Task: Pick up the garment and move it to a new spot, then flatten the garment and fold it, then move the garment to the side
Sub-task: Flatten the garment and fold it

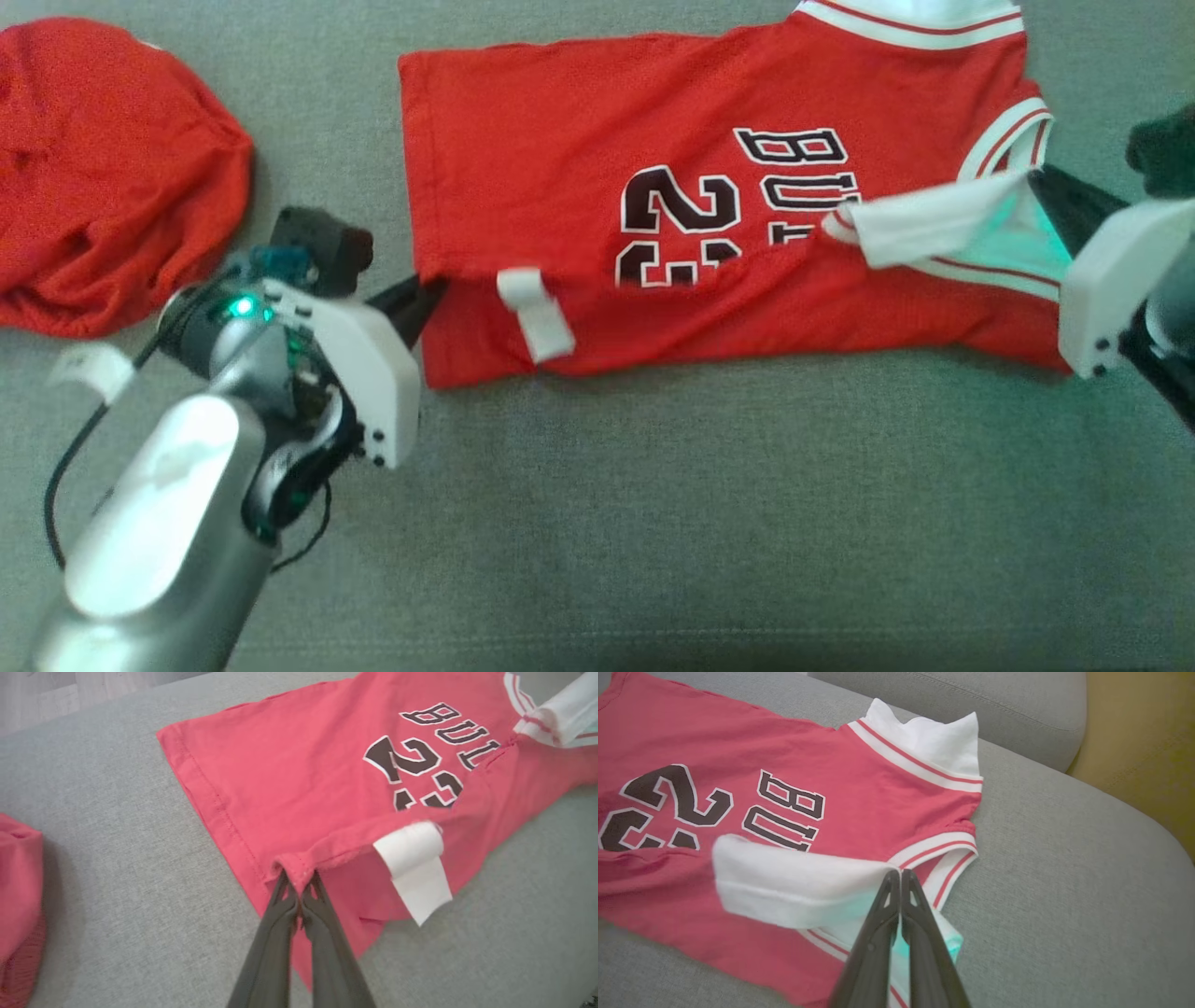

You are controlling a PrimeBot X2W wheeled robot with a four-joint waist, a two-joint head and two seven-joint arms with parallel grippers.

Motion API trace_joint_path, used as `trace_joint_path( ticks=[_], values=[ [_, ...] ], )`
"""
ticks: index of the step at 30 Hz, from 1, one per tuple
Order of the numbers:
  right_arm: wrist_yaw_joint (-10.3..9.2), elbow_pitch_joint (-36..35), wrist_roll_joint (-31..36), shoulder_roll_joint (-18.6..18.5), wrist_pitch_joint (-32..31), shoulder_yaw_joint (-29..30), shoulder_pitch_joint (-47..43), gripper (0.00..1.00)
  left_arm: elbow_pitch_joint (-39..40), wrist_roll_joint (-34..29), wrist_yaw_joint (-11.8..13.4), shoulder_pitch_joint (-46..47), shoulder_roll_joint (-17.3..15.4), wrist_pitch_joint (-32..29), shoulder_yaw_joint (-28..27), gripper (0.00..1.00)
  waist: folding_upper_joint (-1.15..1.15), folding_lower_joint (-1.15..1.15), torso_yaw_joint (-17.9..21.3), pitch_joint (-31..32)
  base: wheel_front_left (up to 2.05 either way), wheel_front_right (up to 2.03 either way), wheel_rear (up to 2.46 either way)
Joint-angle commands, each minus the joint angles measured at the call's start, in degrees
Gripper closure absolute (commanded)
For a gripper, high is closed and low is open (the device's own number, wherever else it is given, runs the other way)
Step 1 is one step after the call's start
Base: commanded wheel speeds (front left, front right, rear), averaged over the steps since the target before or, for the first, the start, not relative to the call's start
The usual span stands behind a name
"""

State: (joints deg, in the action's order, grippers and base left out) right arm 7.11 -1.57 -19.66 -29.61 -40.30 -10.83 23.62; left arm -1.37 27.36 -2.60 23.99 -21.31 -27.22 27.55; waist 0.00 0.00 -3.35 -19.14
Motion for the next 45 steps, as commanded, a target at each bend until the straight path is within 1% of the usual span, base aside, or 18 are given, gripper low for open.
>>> trace_joint_path(
  ticks=[1, 3, 4, 5, 6, 9, 11, 14, 17, 19, 22, 24, 28, 34, 38, 45],
  values=[
    [0.37, -0.5, 0.5, -1.1, 1.1, -1.0, 1.8, 1.00, 0.4, -0.5, -0.1, 3.4, -1.0, -0.4, -1.8, 1.00, 0.00, 0.00, 0.0, -0.4, 0.00, 0.00, 0.00],
    [0.37, 2.2, 1.1, 0.1, 2.3, -1.8, 3.4, 1.00, -2.0, -0.8, 0.1, 4.7, -0.2, 0.0, -1.6, 1.00, 0.00, 0.00, 0.1, -0.6, 0.00, 0.00, 0.00],
    [0.37, 3.3, 1.1, 0.8, 2.8, -2.1, 3.8, 0.91, -3.0, -0.9, 0.2, 5.0, 0.3, 0.4, -1.5, 0.87, 0.00, 0.00, 0.2, -0.6, 0.00, 0.00, 0.00],
    [0.37, 3.8, 1.2, 1.3, 3.5, -2.8, 4.0, 0.36, -3.7, -0.7, 0.0, 5.0, 0.6, 0.7, -1.2, 0.51, 0.00, 0.00, 0.3, -0.6, 0.00, 0.00, 0.00],
    [0.37, 4.4, 1.3, 1.8, 4.1, -2.8, 4.0, 0.00, -4.2, -0.5, -0.1, 4.8, 0.8, 1.1, -1.1, 0.00, 0.00, 0.00, 0.5, -0.5, 0.00, 0.00, 0.00],
    [0.37, 4.0, 2.5, 2.4, 6.9, -2.2, 2.6, 0.00, -4.0, 0.1, 0.5, 2.6, 0.7, 2.7, -1.7, 0.00, 0.00, 0.00, 1.2, 0.3, 0.00, 0.00, 0.00],
    [0.37, 2.7, 2.9, 2.9, 7.6, -1.2, 0.2, 0.00, -2.2, 0.8, 2.3, 0.0, 0.4, 4.9, -3.6, 0.00, 0.00, 0.00, 1.9, 1.0, 0.00, 0.00, 0.00],
    [0.37, 0.0, 3.0, 3.4, 6.5, 0.6, -4.9, 0.00, 2.4, 2.6, 5.5, -5.6, 0.3, 7.4, -6.8, 0.00, 0.00, 0.00, 2.8, 1.8, 0.00, 0.00, 0.00],
    [0.37, -2.3, 3.0, 4.1, 4.6, 3.1, -9.9, 0.00, 6.8, 3.8, 8.1, -11.3, 0.2, 8.4, -8.5, 0.00, 0.00, 0.00, 3.0, 1.5, 0.00, 0.00, 0.00],
    [0.37, -3.2, 4.0, 4.5, 3.9, 4.9, -12.0, 0.00, 7.9, 4.6, 8.9, -14.0, 0.5, 8.6, -8.7, 0.00, 0.00, 0.00, 2.8, 0.9, 0.00, 0.00, 0.00],
    [0.37, -3.4, 4.8, 6.5, 3.2, 7.7, -12.6, 0.00, 7.7, 4.5, 9.8, -14.9, 0.8, 9.2, -9.0, 0.00, 0.00, 0.00, 2.3, -0.4, 0.00, 0.00, 0.00],
    [0.37, -3.1, 4.9, 8.1, 2.6, 9.2, -12.1, 0.00, 6.9, 4.5, 10.0, -14.3, 1.1, 9.7, -9.2, 0.00, 0.00, 0.00, 1.9, -1.1, 0.00, 0.00, 0.00],
    [0.37, -1.5, 5.7, 9.4, 0.6, 9.7, -10.8, 0.00, 4.4, 4.7, 9.6, -12.6, 1.8, 10.3, -9.0, 0.00, 0.00, 0.00, 1.4, -2.0, 0.00, 0.00, 0.00],
    [0.37, 0.6, 6.4, 8.9, -1.2, 9.0, -10.8, 0.00, 1.1, 5.4, 8.7, -10.7, 3.1, 10.4, -8.0, 0.00, 0.00, 0.00, 1.1, -2.1, 0.00, 0.00, 0.00],
    [0.37, 1.2, 5.8, 8.2, -2.3, 8.5, -11.6, 0.00, -0.5, 5.8, 8.4, -10.3, 3.2, 10.0, -7.7, 0.00, 0.00, 0.00, 1.6, -2.0, 0.00, 0.00, 0.00],
    [0.37, 2.0, 5.1, 8.7, -3.4, 9.4, -11.5, 0.00, -2.1, 6.7, 7.7, -9.6, 3.4, 8.9, -7.0, 0.00, 0.00, 0.00, 2.1, -2.6, 0.00, 0.00, 0.00]
  ],
)
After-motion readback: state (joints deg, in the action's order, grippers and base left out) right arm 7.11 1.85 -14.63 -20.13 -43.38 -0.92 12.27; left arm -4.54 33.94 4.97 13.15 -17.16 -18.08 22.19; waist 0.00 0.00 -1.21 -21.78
